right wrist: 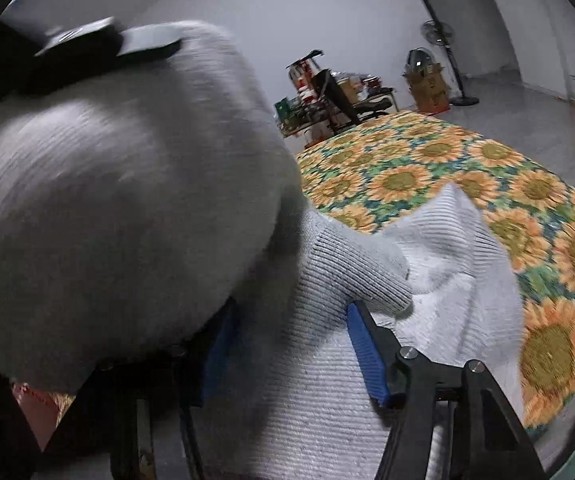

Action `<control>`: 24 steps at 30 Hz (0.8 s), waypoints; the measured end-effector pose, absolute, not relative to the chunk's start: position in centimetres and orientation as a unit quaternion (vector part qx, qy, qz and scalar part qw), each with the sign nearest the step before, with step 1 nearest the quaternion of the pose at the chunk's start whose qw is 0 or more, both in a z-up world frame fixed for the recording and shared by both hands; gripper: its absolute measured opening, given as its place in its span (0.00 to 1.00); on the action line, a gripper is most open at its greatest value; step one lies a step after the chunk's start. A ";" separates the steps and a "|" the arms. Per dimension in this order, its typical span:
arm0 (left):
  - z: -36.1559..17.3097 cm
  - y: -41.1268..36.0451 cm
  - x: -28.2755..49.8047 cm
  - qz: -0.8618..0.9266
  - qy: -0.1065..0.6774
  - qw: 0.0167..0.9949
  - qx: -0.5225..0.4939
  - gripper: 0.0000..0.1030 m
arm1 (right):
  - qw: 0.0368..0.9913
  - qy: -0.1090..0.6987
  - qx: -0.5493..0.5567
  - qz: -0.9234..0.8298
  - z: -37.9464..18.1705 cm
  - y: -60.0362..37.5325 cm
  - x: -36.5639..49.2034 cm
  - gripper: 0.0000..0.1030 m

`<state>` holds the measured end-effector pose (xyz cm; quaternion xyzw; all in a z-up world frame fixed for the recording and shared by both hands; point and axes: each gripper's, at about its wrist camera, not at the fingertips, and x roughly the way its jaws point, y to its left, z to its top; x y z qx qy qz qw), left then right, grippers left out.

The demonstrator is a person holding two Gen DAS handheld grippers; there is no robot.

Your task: Fold clothes

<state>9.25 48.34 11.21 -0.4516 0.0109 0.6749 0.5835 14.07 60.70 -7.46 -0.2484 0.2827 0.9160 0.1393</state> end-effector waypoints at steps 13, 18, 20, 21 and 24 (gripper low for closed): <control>6.2 58.1 17.6 0.666 0.165 0.597 -0.415 0.53 | 0.311 0.253 -0.278 0.873 -6.5 60.9 25.3 0.69; 6.4 58.3 17.3 0.639 0.124 0.638 -0.412 0.69 | 0.323 0.261 -0.168 0.894 -2.0 60.8 29.8 0.69; 6.8 57.3 16.4 0.606 0.086 0.674 -0.413 0.80 | 0.295 0.233 -0.127 0.918 0.2 59.7 29.3 0.70; 7.1 56.5 15.5 0.589 0.061 0.690 -0.416 0.80 | 0.282 0.219 -0.109 0.928 1.2 59.3 29.0 0.75; 7.6 53.9 12.0 0.550 -0.028 0.701 -0.453 0.80 | 0.274 0.208 -0.131 0.930 1.2 59.7 26.3 0.79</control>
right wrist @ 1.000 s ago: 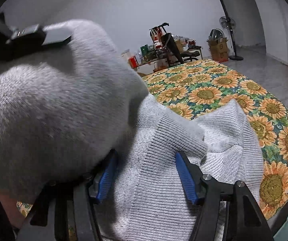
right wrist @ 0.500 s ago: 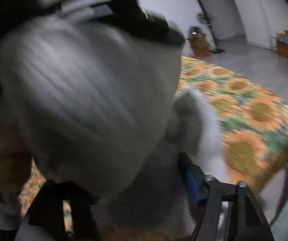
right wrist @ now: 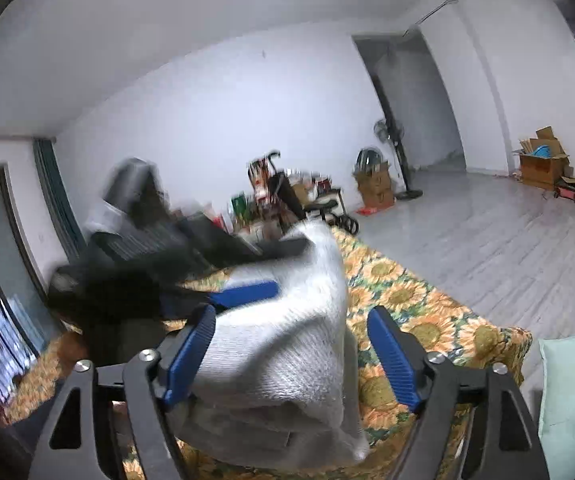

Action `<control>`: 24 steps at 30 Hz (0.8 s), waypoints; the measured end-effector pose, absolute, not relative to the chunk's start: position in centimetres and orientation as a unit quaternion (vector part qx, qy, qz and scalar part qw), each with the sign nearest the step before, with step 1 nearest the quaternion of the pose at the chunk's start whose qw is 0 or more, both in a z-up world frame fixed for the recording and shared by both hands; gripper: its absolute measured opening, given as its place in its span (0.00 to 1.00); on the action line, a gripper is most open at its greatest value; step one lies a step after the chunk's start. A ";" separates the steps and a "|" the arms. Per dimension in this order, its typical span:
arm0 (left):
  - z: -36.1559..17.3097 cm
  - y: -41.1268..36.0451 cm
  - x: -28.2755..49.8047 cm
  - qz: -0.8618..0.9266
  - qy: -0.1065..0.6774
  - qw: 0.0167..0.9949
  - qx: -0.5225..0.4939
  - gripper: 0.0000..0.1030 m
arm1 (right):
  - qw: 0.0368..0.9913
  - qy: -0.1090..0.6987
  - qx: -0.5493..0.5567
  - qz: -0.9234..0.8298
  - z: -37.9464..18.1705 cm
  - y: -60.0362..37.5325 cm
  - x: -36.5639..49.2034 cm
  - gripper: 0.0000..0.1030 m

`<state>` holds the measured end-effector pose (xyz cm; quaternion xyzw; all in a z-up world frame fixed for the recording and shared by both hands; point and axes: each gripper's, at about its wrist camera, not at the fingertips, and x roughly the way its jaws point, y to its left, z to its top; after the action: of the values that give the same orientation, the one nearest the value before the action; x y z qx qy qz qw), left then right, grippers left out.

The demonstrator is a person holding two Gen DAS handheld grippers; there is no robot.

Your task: Fold clothes

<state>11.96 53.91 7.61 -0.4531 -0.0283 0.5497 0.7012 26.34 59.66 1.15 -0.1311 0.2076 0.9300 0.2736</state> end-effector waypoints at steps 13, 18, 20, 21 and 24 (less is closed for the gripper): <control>4.8 45.1 1.5 0.621 -0.129 0.531 -0.563 0.80 | 0.275 0.309 -0.180 0.892 -2.9 63.7 24.6 0.85; -0.9 47.5 2.1 0.525 -0.140 0.554 -0.631 0.84 | 0.188 0.357 -0.125 0.907 -2.4 64.1 25.9 0.95; -1.6 47.4 1.9 0.529 -0.175 0.544 -0.627 0.86 | 0.171 0.363 -0.118 0.909 -2.8 64.4 25.3 0.96; -2.0 47.5 1.6 0.528 -0.183 0.539 -0.630 0.87 | 0.171 0.362 -0.128 0.907 -3.3 64.6 24.5 0.97; -2.7 48.1 1.0 0.531 -0.178 0.528 -0.638 0.98 | 0.166 0.352 -0.177 0.904 -4.3 65.2 21.5 0.98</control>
<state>1.00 48.11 -2.66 -0.6378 -0.1778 0.5313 0.5284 21.52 65.24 -4.35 -0.1768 0.3515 0.9042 0.1659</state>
